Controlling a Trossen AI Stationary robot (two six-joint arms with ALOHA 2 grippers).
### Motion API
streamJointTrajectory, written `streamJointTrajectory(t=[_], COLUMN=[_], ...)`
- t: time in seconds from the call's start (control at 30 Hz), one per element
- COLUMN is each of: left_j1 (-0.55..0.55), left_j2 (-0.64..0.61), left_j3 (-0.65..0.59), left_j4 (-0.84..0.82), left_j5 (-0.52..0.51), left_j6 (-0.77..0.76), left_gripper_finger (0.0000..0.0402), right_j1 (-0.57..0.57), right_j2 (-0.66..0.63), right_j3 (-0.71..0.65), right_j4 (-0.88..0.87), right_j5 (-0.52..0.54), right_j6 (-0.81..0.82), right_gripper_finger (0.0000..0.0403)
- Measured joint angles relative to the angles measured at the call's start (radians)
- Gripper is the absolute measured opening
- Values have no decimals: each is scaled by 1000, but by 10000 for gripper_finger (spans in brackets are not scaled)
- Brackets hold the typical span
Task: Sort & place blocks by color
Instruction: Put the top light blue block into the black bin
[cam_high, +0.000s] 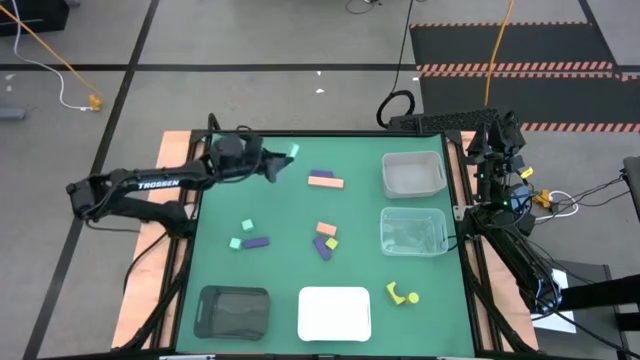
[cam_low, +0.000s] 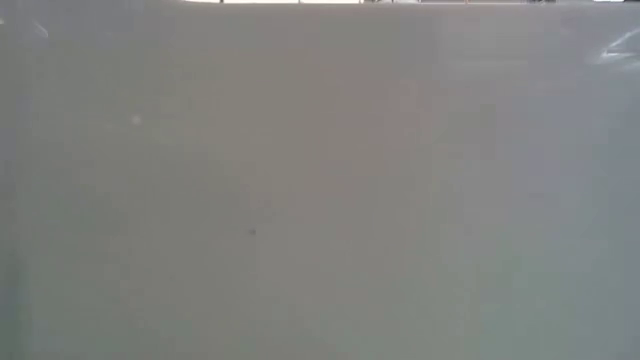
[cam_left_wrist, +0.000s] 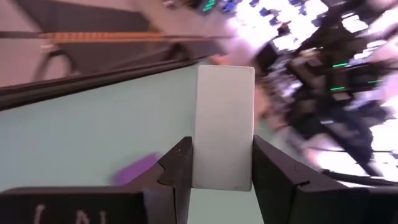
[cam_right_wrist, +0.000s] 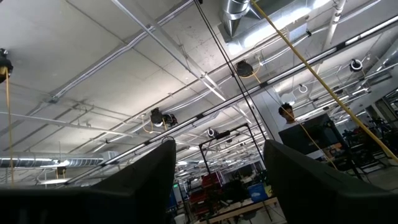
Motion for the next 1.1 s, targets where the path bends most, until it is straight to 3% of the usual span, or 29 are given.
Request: streamJointTrajectory(t=[0.37,0.83,1.1], left_j1=[-241,-535,-617], left_j2=[0,0,0], left_j3=[0,0,0], left_j4=[233,266,270], left_j5=[-57,-387,-449], left_j6=[-55,-57,-97], left_gripper_finger=[129,129,129], right_j1=[0,0,0], right_j2=[0,0,0], right_j3=[0,0,0], right_j4=[0,0,0], right_j5=[0,0,0], right_j6=[0,0,0], right_gripper_finger=[236,236,236])
